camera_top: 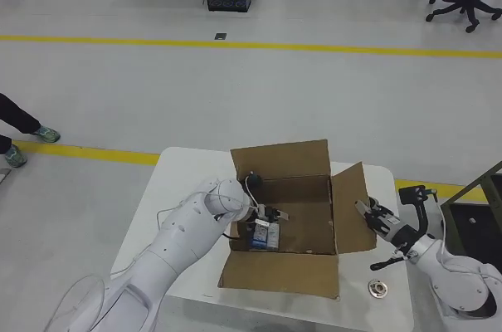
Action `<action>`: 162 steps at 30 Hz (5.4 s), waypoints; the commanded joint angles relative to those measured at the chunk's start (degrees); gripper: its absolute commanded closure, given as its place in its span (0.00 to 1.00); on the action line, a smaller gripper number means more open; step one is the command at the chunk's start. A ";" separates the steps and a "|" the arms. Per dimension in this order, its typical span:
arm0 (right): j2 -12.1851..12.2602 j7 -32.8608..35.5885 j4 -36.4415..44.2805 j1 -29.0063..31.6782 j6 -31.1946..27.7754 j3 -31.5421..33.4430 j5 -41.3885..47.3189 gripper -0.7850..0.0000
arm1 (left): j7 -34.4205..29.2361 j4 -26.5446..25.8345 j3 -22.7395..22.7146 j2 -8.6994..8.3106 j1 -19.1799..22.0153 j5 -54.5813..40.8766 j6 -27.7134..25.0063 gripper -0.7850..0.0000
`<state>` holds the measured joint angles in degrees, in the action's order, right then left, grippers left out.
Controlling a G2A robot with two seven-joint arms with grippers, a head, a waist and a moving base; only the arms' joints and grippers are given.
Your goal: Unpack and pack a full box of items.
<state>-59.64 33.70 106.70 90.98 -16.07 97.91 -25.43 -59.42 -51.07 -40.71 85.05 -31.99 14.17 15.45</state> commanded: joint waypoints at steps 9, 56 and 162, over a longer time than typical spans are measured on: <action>0.24 -0.40 -5.45 -2.75 0.30 -0.18 -3.09 0.23 | -3.26 -13.50 -6.65 -3.67 -4.48 2.76 0.22 0.00; 2.67 2.91 10.95 11.10 -12.88 14.73 -41.21 1.00 | -7.02 -43.92 -17.72 -10.34 -19.20 17.78 2.13 0.00; 5.38 26.75 -12.03 0.35 -12.23 -13.42 -45.21 0.61 | -7.02 -43.92 -17.72 -10.34 -19.20 17.78 2.13 0.00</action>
<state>-54.27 60.46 94.79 91.40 -28.29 84.50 -70.69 -66.44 -94.99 -58.42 74.70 -51.19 31.95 17.58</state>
